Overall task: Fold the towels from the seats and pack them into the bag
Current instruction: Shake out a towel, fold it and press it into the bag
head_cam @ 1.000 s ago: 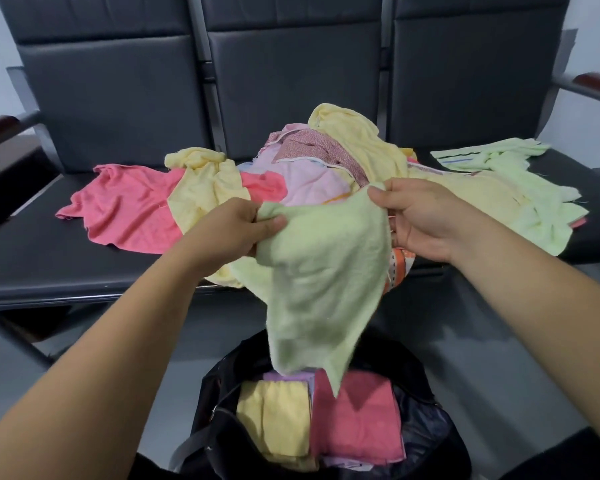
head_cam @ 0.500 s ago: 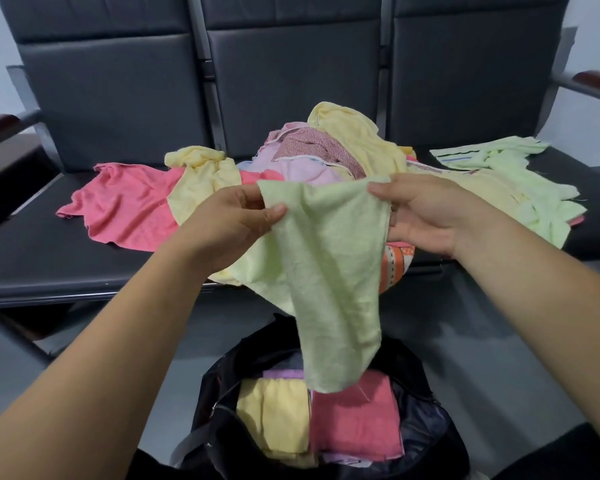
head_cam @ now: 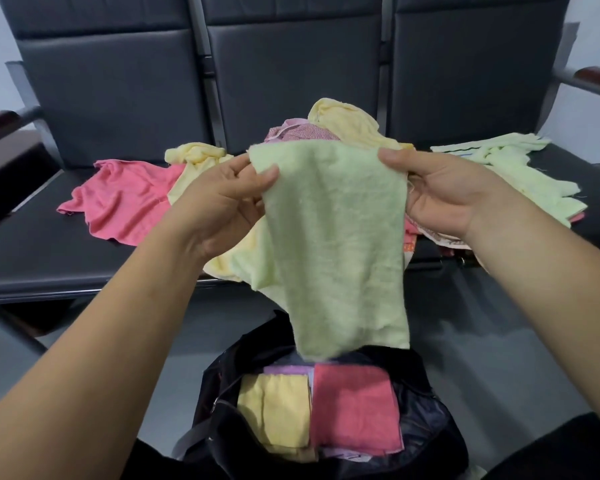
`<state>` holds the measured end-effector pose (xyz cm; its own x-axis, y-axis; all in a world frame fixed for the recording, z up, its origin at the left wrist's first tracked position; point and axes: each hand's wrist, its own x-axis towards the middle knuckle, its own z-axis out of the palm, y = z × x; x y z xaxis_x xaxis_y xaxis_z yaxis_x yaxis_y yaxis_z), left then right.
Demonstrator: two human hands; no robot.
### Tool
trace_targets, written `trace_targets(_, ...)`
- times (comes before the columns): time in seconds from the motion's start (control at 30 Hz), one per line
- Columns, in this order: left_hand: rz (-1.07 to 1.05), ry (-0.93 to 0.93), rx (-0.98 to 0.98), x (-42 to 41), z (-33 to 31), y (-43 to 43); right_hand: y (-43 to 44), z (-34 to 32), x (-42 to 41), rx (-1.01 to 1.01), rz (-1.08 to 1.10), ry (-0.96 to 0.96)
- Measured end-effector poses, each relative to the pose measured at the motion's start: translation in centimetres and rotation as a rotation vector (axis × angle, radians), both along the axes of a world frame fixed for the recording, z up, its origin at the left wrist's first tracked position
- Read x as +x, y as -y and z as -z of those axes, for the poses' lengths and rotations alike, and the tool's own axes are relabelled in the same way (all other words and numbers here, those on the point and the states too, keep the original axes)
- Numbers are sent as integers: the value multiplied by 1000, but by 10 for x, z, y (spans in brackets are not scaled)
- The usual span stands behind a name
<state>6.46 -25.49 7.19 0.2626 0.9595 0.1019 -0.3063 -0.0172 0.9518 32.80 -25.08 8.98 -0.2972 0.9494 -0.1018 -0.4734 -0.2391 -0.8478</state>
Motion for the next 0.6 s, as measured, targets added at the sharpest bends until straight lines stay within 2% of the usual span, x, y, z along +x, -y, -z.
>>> trace_targets(0.17,-175,-160,130,-1,-2,-2,0,0,2,182,154,214)
trace_targets(0.27,-250,-245,177,-2,-9,-1,1,-5,2,239,176,285)
trace_targets(0.47,-153,-210,203,3,-25,11,10,-15,1,199,149,140)
trace_targets(0.6,-159,-207,221,2,-28,23,21,-22,5,236,169,156)
